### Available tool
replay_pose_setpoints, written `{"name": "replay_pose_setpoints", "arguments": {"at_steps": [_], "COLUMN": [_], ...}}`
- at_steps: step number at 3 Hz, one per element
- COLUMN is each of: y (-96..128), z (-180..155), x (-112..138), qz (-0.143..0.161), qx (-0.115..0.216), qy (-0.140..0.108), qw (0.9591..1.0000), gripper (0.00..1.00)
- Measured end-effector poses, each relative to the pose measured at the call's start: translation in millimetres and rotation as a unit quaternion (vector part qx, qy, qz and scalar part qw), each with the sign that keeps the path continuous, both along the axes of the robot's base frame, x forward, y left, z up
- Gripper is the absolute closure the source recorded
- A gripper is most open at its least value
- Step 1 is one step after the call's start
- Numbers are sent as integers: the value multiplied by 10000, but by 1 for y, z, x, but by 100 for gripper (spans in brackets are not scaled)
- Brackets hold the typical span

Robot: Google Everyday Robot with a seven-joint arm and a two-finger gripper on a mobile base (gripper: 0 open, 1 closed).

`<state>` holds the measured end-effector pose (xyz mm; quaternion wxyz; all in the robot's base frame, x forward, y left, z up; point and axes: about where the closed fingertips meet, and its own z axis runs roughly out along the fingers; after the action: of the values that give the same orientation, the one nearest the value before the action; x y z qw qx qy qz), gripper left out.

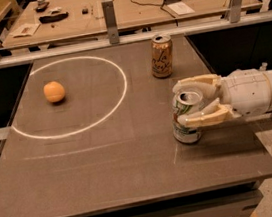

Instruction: Place 7up can upright

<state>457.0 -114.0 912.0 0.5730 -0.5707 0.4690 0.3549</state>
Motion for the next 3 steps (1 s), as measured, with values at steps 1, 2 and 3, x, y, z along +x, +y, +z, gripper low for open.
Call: {"name": "replay_pose_setpoints", "arguments": {"at_steps": [1,2,3], "y": [-1,-1,-3], "z": [0,1,5], "x": [0,-1,3], "qz": [-6,35,26], "qx": [31,55,65], "qy": [0,44,318], "qw": [10000,10000,9995], "gripper": [13,0,0]}}
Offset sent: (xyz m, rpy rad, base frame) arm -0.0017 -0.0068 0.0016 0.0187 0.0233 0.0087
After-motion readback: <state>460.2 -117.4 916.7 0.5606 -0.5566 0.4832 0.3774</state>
